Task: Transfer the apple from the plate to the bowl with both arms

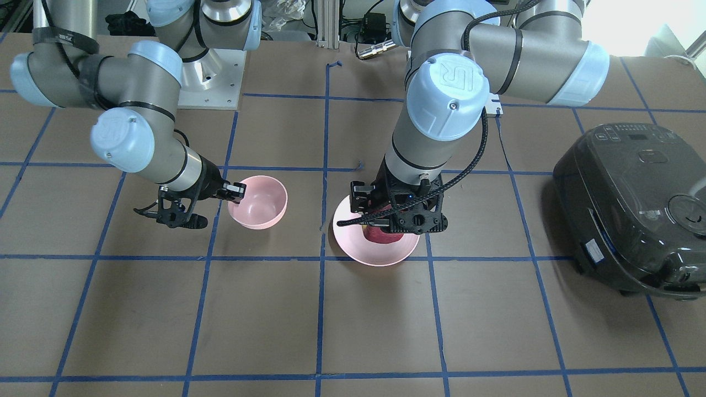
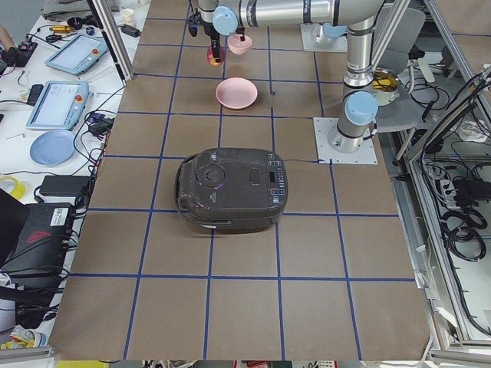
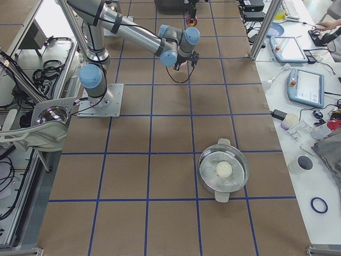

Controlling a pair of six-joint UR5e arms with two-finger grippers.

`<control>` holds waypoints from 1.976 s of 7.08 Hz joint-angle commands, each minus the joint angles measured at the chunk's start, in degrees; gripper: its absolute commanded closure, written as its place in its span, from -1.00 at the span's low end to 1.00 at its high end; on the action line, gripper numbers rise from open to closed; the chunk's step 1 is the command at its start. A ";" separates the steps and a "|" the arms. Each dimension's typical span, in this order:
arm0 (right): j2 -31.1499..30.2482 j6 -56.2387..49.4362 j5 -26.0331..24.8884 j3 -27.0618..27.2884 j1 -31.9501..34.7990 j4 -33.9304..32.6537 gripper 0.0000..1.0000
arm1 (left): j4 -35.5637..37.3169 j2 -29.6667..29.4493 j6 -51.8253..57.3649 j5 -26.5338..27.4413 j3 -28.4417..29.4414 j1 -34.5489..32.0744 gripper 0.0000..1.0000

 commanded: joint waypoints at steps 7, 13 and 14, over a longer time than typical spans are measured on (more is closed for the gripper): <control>-0.21 2.92 -3.70 -1.35 0.19 -9.65 -1.00 | 3.12 -0.84 -23.47 -1.11 -1.85 -8.40 1.00; -2.85 -10.79 -14.01 -13.40 -11.95 6.84 -1.00 | 21.58 -9.53 -48.16 -7.28 -8.62 -18.61 1.00; -2.86 -10.01 -13.49 -16.12 -11.95 10.53 -1.00 | 21.84 -10.06 -48.42 -7.10 -8.62 -18.70 0.70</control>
